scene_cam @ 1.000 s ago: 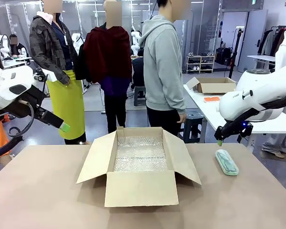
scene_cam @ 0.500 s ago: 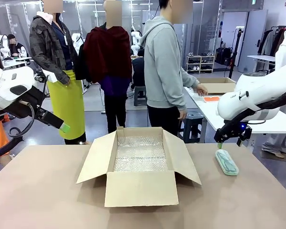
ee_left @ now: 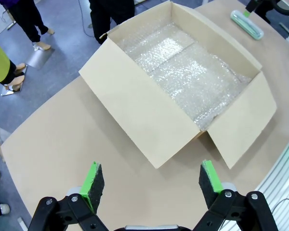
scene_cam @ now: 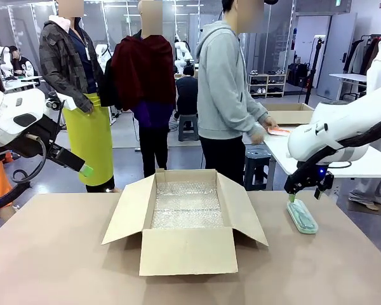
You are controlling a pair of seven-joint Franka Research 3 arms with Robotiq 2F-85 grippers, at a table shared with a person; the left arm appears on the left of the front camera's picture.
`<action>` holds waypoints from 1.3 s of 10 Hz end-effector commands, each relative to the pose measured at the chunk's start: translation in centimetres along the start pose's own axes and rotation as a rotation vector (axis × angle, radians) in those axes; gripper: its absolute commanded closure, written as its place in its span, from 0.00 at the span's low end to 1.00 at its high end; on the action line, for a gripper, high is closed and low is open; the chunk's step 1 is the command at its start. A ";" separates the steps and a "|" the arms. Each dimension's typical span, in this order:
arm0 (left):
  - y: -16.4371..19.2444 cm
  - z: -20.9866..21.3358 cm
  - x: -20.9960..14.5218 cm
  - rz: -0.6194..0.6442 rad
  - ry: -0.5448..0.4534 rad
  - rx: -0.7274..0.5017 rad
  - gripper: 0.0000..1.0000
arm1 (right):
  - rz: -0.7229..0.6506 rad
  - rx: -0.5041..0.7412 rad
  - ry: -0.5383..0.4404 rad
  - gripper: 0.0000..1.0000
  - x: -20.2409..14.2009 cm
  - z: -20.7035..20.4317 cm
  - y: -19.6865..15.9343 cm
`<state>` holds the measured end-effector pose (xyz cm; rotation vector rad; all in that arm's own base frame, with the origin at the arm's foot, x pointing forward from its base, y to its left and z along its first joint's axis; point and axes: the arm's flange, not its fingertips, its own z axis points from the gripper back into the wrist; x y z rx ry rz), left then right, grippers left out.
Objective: Pack the glasses set securely to prepare it for shipping.
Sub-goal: Place the Glasses case inside the Package Box.
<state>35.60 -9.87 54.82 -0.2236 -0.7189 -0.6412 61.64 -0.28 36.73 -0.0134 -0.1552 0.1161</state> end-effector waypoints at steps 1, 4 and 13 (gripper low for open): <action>0.1 0.1 0.0 -0.010 -0.007 0.009 0.00 | 0.002 0.040 0.049 0.00 1.2 -1.5 -0.3; 0.1 0.1 0.0 -0.010 -0.007 0.009 0.00 | -0.025 0.047 0.085 0.00 1.0 -3.3 -0.6; 0.1 0.1 0.0 -0.010 -0.007 0.009 0.00 | -0.059 0.091 0.150 0.36 1.1 -6.2 -0.7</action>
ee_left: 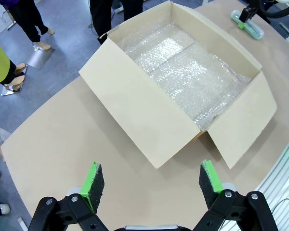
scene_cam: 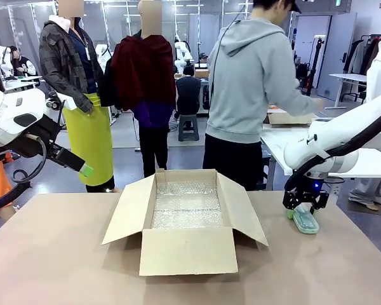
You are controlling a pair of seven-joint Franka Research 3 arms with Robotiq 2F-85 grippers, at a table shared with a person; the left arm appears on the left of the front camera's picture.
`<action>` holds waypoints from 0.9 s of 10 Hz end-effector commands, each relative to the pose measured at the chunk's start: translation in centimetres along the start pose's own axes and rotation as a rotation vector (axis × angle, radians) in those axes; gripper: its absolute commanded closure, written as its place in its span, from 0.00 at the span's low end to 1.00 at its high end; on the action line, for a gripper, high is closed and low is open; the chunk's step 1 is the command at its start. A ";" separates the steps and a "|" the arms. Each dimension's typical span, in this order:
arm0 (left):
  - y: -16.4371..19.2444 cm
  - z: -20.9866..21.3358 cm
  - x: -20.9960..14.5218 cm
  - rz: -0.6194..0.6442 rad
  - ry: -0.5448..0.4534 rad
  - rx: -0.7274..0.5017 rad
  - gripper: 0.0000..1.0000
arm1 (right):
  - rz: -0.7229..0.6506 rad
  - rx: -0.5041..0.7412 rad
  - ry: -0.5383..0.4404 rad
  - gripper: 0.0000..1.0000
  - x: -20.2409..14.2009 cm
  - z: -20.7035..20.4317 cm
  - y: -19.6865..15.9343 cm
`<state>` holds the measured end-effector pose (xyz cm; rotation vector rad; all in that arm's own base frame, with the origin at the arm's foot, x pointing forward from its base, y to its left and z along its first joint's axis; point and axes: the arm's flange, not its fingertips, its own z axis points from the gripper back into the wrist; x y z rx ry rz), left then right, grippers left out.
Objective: Pack the glasses set securely to prepare it for shipping.
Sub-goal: Place the Glasses case inside the Package Box.
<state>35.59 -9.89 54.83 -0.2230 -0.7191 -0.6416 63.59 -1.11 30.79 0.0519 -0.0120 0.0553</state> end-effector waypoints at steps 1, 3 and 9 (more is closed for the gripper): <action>0.1 0.1 0.0 -0.009 -0.008 0.009 0.00 | 0.007 0.021 0.012 0.38 0.1 0.2 0.2; 0.1 0.1 0.0 -0.009 -0.008 0.009 0.00 | 0.001 0.026 0.011 0.58 0.0 1.0 0.2; 0.1 0.1 0.0 -0.009 -0.008 0.009 0.00 | 0.132 -0.010 -0.053 0.72 -1.8 9.4 3.2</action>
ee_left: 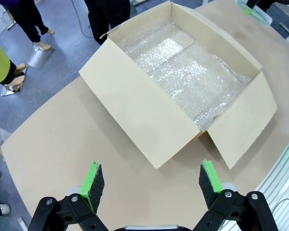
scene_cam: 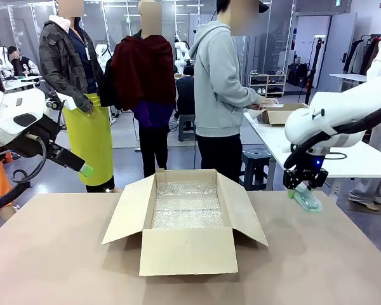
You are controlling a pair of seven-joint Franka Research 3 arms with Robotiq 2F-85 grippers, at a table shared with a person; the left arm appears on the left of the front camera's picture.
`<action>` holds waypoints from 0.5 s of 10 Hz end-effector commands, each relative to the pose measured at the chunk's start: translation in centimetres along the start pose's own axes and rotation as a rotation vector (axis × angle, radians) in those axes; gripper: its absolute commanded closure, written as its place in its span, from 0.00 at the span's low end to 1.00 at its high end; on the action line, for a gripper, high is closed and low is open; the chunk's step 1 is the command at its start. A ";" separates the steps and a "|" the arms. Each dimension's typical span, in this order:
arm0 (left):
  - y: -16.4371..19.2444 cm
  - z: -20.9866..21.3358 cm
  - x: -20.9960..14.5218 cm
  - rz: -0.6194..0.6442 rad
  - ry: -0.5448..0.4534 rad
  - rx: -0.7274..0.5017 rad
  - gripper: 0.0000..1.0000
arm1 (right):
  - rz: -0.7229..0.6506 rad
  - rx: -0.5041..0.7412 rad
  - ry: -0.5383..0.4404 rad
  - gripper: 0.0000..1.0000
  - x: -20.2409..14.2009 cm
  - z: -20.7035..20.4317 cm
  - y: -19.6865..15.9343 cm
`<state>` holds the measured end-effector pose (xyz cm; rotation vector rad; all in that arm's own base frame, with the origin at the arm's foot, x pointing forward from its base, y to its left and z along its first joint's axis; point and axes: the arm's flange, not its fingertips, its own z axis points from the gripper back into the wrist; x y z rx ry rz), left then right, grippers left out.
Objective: Pack the glasses set securely to prepare it for shipping.
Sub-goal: Place the Glasses case inside the Package Box.
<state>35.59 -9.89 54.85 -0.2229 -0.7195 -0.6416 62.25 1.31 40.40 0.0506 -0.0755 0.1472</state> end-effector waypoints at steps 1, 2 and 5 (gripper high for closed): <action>0.1 0.1 0.0 -0.009 -0.007 0.009 0.00 | 0.079 -0.017 0.009 0.72 -0.8 0.4 0.9; 0.1 0.1 0.0 -0.009 -0.007 0.009 0.00 | 0.160 -0.036 0.004 0.72 -1.0 1.3 2.1; 0.1 0.1 0.0 -0.009 -0.007 0.009 0.00 | 0.767 -0.091 0.052 0.72 -1.7 4.1 6.6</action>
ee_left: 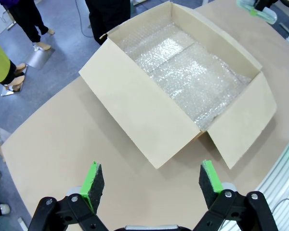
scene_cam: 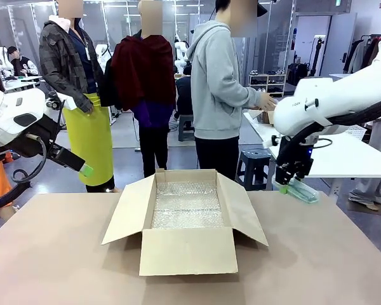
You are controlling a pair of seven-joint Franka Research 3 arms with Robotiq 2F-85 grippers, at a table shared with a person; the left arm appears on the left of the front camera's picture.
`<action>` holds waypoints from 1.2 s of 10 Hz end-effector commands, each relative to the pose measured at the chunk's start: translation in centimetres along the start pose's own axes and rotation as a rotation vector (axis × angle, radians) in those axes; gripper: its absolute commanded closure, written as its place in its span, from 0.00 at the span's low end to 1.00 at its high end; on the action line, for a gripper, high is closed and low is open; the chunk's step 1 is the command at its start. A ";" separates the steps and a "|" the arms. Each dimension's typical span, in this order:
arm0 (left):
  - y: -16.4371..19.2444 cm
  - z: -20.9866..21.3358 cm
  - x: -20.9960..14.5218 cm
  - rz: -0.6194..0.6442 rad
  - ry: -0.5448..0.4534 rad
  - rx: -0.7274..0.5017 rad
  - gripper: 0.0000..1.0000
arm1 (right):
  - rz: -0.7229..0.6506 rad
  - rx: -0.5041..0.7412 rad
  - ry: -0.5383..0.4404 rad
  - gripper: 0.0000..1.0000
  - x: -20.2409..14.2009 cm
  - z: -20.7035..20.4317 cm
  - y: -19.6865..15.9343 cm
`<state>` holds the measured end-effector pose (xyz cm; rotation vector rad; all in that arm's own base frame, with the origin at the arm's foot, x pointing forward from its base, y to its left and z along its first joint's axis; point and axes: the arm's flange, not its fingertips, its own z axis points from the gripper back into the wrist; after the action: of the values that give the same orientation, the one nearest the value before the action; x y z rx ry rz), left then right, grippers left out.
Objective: Pack the glasses set securely to prepare it for shipping.
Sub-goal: Place the Glasses case inside the Package Box.
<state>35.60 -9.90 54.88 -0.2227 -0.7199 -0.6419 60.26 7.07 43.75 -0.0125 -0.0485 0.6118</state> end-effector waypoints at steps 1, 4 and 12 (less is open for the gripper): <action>0.2 0.1 0.0 -0.009 -0.007 0.009 0.00 | 0.485 -0.044 0.058 0.72 0.0 1.8 2.0; 0.2 0.1 0.0 -0.009 -0.007 0.009 0.00 | 0.728 0.014 0.066 0.72 3.6 3.5 7.2; 0.2 0.1 0.0 -0.009 -0.007 0.009 0.00 | 0.974 -0.027 0.100 0.72 15.6 2.1 23.3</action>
<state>35.63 -9.94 54.88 -0.2210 -0.7195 -0.6422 58.27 34.62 45.72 -0.0780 0.0184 1.5944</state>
